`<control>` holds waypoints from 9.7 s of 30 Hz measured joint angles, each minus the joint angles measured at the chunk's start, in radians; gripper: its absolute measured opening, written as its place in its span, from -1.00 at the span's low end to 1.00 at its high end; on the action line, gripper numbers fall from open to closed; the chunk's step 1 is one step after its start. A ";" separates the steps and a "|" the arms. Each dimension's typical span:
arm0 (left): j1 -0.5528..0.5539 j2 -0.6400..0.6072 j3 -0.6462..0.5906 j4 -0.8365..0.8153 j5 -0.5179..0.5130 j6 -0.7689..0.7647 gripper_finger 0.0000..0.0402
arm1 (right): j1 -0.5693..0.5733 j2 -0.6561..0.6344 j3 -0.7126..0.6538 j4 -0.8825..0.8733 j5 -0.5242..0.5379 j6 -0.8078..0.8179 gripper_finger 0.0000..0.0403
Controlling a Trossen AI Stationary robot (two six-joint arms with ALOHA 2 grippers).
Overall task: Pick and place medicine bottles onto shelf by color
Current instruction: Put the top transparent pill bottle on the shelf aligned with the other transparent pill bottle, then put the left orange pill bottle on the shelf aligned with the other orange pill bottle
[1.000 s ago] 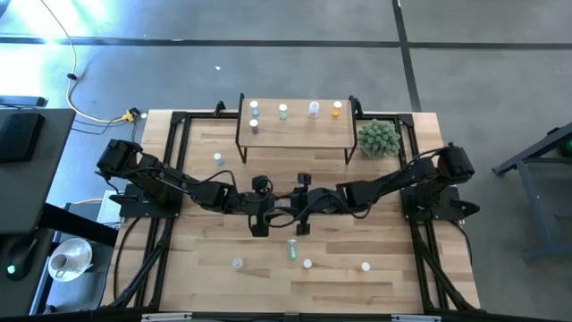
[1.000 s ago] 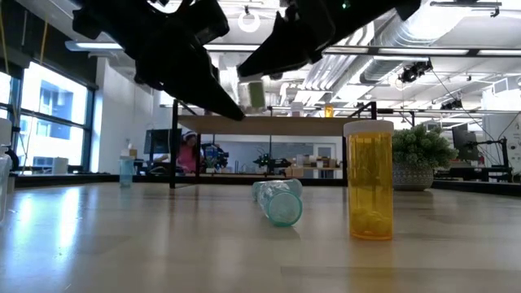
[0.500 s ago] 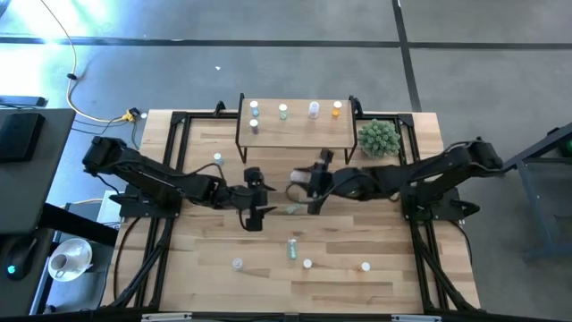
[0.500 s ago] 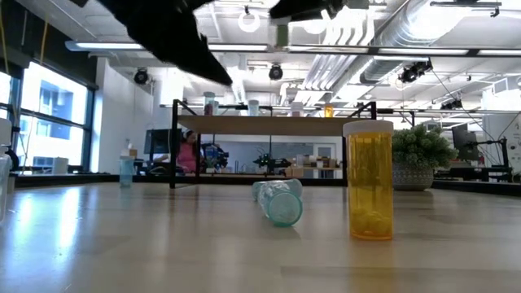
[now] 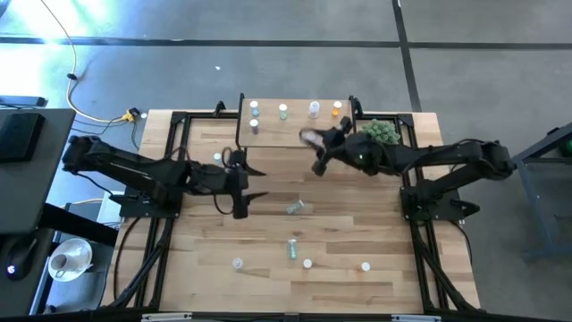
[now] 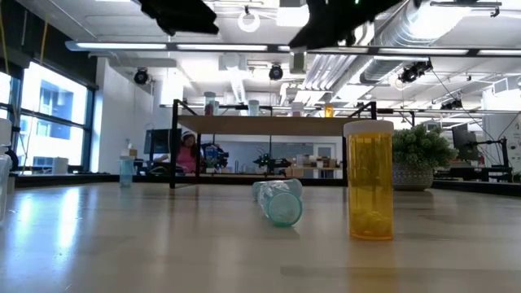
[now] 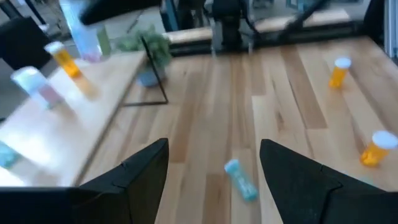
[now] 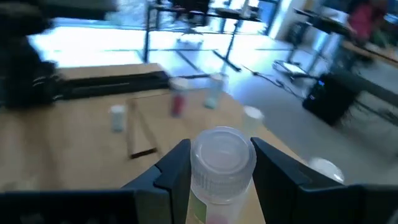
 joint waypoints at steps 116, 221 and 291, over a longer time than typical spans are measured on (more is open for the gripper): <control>0.045 -0.073 -0.219 -0.061 0.083 -0.196 0.21 | 0.639 0.259 -0.046 -0.103 -0.334 0.221 0.18; 0.045 -0.073 -0.219 -0.065 0.094 -0.196 0.21 | -0.169 -0.282 -0.044 -0.250 0.145 0.120 -0.46; 0.045 -0.073 -0.219 -0.070 0.094 -0.196 0.21 | -0.340 -0.034 -0.046 -0.343 -0.097 0.229 -0.09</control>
